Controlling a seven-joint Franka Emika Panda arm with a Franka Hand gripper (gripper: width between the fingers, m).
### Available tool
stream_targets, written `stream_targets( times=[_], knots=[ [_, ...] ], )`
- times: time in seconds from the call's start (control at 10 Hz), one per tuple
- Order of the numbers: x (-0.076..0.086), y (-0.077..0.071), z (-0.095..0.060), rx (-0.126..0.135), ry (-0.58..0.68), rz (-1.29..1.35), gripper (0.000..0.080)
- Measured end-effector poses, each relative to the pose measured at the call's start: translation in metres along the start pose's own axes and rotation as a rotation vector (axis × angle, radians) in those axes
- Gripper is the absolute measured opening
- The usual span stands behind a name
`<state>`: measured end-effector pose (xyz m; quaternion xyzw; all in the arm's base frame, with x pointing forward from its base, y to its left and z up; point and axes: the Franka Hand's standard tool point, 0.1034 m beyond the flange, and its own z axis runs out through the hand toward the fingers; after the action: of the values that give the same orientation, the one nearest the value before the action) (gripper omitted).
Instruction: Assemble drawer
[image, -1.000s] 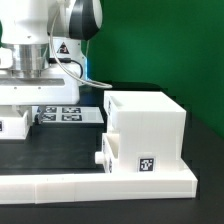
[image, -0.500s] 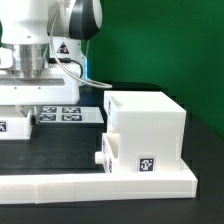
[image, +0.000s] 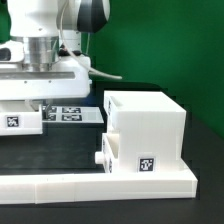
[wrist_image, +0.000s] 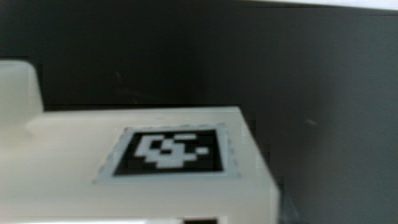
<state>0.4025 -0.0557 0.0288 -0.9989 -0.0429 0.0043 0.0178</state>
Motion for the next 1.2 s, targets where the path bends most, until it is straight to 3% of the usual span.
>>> stream_targets(
  times=[0.2,0.4,0.7,0.9,1.2],
  knots=[
    [0.012,-0.002,-0.017,0.006,0.004,-0.072,0.0042],
    [0.011,-0.002,-0.014,0.006,0.002,-0.086,0.0042],
    [0.013,-0.003,-0.011,-0.005,0.008,-0.357,0.0042],
    [0.027,-0.002,-0.014,-0.010,-0.008,-0.536,0.0042],
    [0.050,0.001,-0.024,-0.037,-0.029,-0.885,0.0042]
  ],
)
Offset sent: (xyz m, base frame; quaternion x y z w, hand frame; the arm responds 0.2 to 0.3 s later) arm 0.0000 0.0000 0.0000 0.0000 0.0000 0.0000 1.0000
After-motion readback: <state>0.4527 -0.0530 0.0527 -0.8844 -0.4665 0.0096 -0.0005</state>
